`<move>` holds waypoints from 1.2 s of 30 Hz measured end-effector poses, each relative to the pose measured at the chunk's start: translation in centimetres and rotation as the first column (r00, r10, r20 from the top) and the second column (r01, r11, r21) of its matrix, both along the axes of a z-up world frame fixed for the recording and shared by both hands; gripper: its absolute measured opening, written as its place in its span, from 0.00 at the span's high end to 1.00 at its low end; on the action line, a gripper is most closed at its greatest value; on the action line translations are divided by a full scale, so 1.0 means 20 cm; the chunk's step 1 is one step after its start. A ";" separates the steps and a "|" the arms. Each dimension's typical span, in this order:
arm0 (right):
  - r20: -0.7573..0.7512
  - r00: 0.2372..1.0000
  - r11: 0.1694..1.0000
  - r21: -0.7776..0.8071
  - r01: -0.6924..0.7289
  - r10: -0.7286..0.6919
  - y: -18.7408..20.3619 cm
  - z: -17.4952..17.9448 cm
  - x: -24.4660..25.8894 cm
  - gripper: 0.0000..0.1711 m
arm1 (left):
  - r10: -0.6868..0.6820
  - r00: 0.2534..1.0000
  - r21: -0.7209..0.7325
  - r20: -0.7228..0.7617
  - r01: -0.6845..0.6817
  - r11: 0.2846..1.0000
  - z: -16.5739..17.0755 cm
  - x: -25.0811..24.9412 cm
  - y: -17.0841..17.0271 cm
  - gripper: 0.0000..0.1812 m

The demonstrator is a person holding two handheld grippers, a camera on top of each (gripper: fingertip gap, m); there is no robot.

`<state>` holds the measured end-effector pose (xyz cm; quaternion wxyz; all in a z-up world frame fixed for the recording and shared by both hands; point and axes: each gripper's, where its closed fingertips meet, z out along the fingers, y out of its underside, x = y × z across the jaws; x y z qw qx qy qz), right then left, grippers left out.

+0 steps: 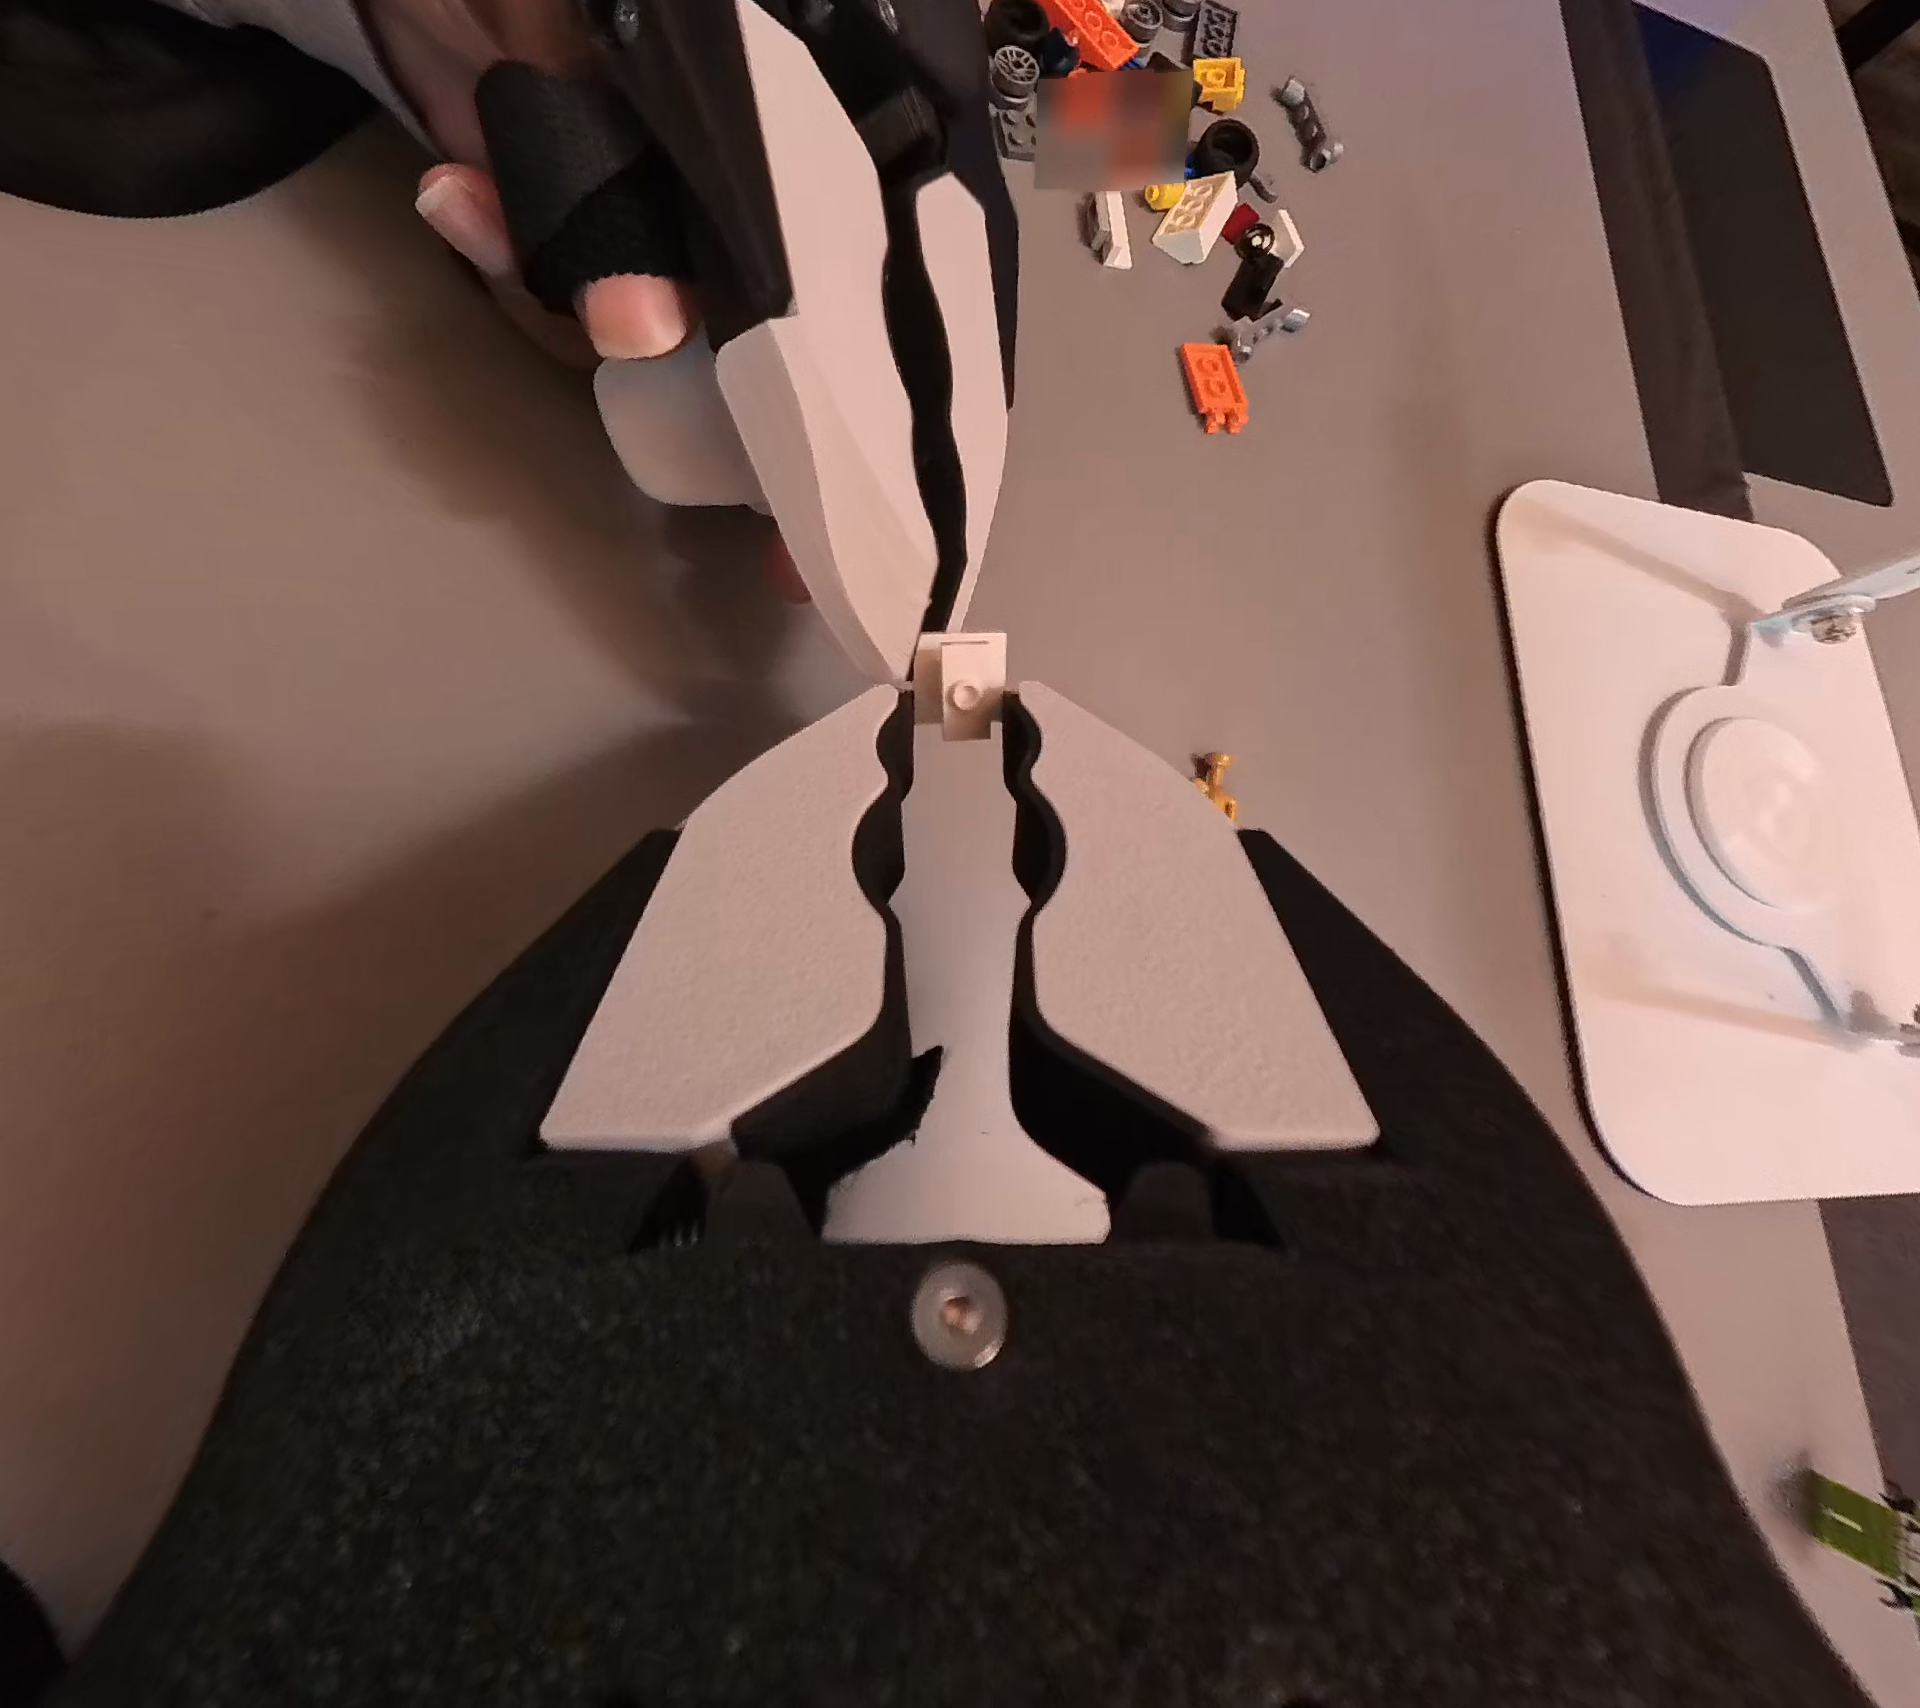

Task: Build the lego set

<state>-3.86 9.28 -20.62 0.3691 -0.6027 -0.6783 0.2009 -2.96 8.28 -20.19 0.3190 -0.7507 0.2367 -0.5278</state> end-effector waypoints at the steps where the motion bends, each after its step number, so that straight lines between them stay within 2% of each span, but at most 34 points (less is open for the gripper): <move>1: 0.001 1.000 1.000 0.001 0.001 -0.001 0.00 0.00 0.00 0.91 | 0.002 1.000 -0.006 0.004 -0.002 1.000 0.00 0.00 0.00 0.98; 14: 0.008 0.998 0.997 0.049 0.057 -0.057 0.02 0.04 -0.01 0.90 | 0.037 0.998 -0.026 0.048 -0.036 0.999 0.03 -0.02 0.01 0.99; 16: -0.011 0.997 0.997 0.020 0.073 -0.073 0.03 0.06 0.00 0.89 | 0.045 0.997 -0.029 0.067 -0.043 0.999 0.05 -0.02 0.02 0.99; 20: -0.059 0.991 0.984 -0.137 0.115 -0.124 0.09 0.10 0.06 0.86 | 0.071 0.995 -0.028 0.070 -0.069 0.997 0.05 -0.05 0.05 0.99; 24: 0.041 0.983 0.972 -0.141 0.185 -0.181 0.27 0.00 0.16 0.88 | 0.093 0.994 -0.050 0.053 -0.090 0.995 0.02 -0.06 0.06 0.99; 27: 0.139 0.977 0.975 -0.132 0.181 -0.163 0.35 -0.10 0.16 0.88 | 0.105 0.994 -0.038 0.025 -0.104 0.994 0.01 -0.07 0.07 0.99; 36: 0.209 0.969 0.958 -0.227 0.176 -0.129 0.39 -0.24 0.04 0.86 | 0.098 0.995 -0.031 0.014 -0.098 0.995 0.00 -0.07 0.08 0.99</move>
